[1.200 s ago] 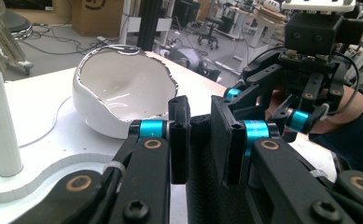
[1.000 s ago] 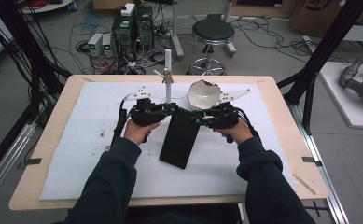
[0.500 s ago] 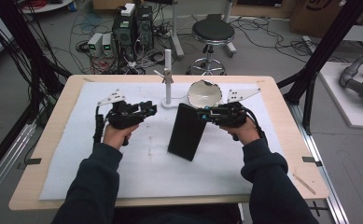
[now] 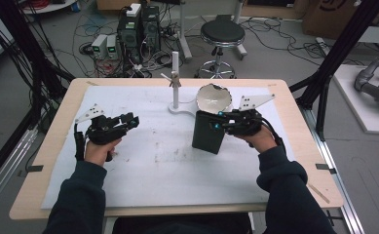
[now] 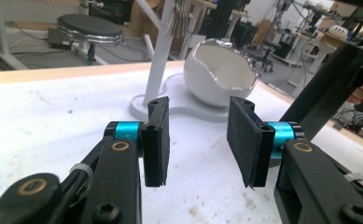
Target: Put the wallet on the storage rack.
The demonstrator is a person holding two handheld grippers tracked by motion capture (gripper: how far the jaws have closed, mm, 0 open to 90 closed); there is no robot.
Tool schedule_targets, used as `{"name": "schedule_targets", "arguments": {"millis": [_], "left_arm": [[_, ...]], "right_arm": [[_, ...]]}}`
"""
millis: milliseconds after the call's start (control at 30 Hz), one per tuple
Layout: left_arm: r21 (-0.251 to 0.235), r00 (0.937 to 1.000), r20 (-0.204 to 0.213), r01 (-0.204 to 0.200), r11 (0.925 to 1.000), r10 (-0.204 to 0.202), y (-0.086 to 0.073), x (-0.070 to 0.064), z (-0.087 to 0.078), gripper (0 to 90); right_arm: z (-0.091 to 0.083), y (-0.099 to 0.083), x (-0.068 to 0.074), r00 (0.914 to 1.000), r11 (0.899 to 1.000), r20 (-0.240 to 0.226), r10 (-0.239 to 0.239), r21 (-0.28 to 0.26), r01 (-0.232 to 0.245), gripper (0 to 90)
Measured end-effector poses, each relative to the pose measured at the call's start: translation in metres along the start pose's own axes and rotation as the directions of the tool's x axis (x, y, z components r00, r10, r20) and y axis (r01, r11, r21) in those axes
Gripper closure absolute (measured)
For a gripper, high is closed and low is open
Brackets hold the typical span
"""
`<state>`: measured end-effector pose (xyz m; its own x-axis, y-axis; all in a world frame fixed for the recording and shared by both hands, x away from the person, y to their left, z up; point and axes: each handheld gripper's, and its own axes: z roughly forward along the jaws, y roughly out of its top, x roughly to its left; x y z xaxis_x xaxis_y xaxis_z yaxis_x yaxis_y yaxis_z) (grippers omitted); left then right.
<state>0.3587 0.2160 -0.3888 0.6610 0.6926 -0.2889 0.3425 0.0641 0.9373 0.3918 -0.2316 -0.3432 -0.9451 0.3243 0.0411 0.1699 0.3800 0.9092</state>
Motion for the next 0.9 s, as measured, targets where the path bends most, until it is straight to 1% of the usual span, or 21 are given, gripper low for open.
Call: {"name": "schedule_targets", "arguments": {"millis": [33, 133, 200, 267, 300, 333, 367, 433, 467, 500, 533, 567, 600, 633, 733, 867, 900], "left_arm": [[0.005, 1.0, -0.004, -0.001, 1.0, 0.001, -0.002, 0.0, 0.0, 59.0], [0.03, 0.9993, -0.026, -0.025, 0.9993, 0.026, -0.007, 0.002, -0.002, 58.7], [0.049, 0.9982, -0.045, -0.038, 0.9981, 0.04, -0.011, 0.002, -0.003, 56.7], [0.07, 0.9962, -0.068, -0.049, 0.9964, 0.054, -0.014, 0.004, -0.004, 51.9], [0.081, 0.9943, -0.087, -0.055, 0.9952, 0.062, -0.015, 0.004, -0.005, 49.6], [0.09, 0.9923, -0.104, -0.057, 0.9944, 0.066, -0.016, 0.005, -0.006, 43.1], [0.091, 0.9907, -0.119, -0.056, 0.9943, 0.067, -0.016, 0.006, -0.006, 43.1], [0.09, 0.9869, -0.144, -0.059, 0.9942, 0.072, -0.017, 0.007, -0.008, 39.0], [0.088, 0.9862, -0.15, -0.059, 0.9944, 0.071, -0.017, 0.007, -0.009, 38.4], [0.089, 0.9859, -0.152, -0.058, 0.9944, 0.071, -0.018, 0.008, -0.009, 38.1], [0.093, 0.9862, -0.15, -0.057, 0.9941, 0.07, -0.019, 0.008, -0.009, 38.1], [0.094, 0.9857, -0.153, -0.056, 0.994, 0.07, -0.02, 0.008, -0.009, 38.1], [0.097, 0.9863, -0.15, -0.054, 0.9938, 0.069, -0.02, 0.008, -0.009, 38.1], [0.1, 0.9863, -0.15, -0.054, 0.9935, 0.068, -0.021, 0.009, -0.008, 38.1], [0.104, 0.9869, -0.148, -0.05, 0.9934, 0.065, -0.022, 0.009, -0.006, 38.2], [0.104, 0.9875, -0.146, -0.044, 0.9936, 0.059, -0.022, 0.01, -0.006, 38.7], [0.103, 0.9877, -0.147, -0.039, 0.9939, 0.054, -0.022, 0.011, -0.006, 39.0]], "right_arm": [[0.0, 0.0, 0.0, 1.0, 1.0, 0.0, 0.0, 0.0, 0.0, 68.4], [0.005, -0.01, -0.001, 0.9999, 1.0, 0.01, 0.009, 0.021, -0.009, 68.5], [0.005, -0.016, -0.002, 0.9996, 1.0, 0.016, 0.023, 0.014, -0.023, 69.6], [0.003, -0.017, -0.002, 0.9995, 1.0, 0.013, 0.029, 0.0, -0.029, 72.1], [0.002, -0.017, -0.001, 0.9994, 1.0, 0.024, 0.024, -0.004, -0.024, 73.3], [-0.001, -0.015, 0.0, 0.9995, 1.0, 0.032, 0.007, -0.008, -0.007, 74.4], [-0.001, -0.015, 0.0, 0.9995, 1.0, 0.032, 0.007, -0.008, -0.007, 74.9], [-0.003, -0.013, 0.001, 0.9994, 1.0, 0.033, -0.006, -0.012, 0.007, 75.4], [-0.004, -0.011, 0.002, 0.9992, 1.0, 0.036, -0.016, -0.015, 0.017, 75.5], [-0.006, -0.006, 0.002, 0.9982, 0.999, 0.046, -0.039, -0.023, 0.041, 75.7], [-0.006, -0.006, 0.002, 0.9982, 0.999, 0.046, -0.039, -0.023, 0.041, 75.7], [-0.01, 0.0, 0.001, 0.9972, 0.997, 0.046, -0.059, -0.043, 0.061, 75.8], [-0.01, 0.0, 0.001, 0.9972, 0.997, 0.046, -0.059, -0.043, 0.061, 75.8], [-0.013, 0.004, 0.0, 0.9971, 0.996, 0.048, -0.059, -0.057, 0.062, 75.8], [-0.02, 0.019, -0.007, 0.994, 0.992, 0.069, -0.085, -0.09, 0.091, 75.8], [-0.027, 0.04, -0.021, 0.9901, 0.984, 0.094, -0.105, -0.132, 0.117, 75.8], [-0.027, 0.045, -0.025, 0.988, 0.982, 0.101, -0.116, -0.136, 0.13, 75.8]]}}
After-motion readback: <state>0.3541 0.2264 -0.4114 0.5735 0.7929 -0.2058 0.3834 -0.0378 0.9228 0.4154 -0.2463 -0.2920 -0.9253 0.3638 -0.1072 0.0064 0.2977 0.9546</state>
